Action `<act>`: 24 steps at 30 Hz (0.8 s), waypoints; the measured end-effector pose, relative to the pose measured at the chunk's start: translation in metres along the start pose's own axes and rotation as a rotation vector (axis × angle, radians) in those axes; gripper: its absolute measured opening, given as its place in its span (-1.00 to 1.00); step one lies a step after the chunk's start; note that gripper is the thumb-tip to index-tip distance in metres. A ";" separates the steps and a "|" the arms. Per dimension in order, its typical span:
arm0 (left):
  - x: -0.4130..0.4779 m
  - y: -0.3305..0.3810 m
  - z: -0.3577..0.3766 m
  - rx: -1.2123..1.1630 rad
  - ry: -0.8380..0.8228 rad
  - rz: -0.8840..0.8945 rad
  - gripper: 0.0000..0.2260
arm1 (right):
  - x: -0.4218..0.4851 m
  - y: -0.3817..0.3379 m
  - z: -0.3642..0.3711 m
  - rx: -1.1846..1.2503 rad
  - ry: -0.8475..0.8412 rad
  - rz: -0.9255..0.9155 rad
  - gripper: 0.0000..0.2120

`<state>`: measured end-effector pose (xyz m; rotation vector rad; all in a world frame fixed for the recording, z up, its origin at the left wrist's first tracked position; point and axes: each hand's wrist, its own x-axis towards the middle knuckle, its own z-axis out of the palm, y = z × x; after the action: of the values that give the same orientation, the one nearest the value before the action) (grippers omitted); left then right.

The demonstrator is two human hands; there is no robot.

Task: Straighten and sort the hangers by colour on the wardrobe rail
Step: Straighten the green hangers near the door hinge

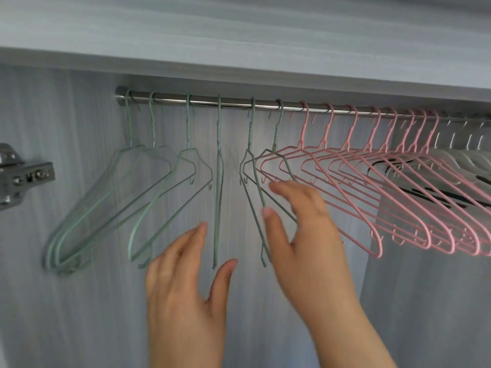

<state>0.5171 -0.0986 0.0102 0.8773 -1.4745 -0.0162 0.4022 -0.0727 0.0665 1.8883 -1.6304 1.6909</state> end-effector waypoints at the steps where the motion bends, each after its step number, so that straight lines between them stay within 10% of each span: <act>1: -0.006 -0.002 0.004 0.006 0.050 0.040 -0.62 | 0.002 0.007 -0.003 0.018 -0.019 0.058 -0.66; 8: -0.012 0.017 0.032 -0.223 -0.443 -0.169 -0.58 | 0.003 0.021 0.011 0.349 -0.224 0.403 -0.59; 24: -0.006 -0.007 0.034 -0.162 -0.195 -0.059 -0.66 | 0.003 0.024 0.046 0.564 -0.209 0.448 -0.58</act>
<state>0.4906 -0.1173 -0.0037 0.8038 -1.6036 -0.2680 0.4120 -0.1157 0.0394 2.0995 -1.9153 2.4170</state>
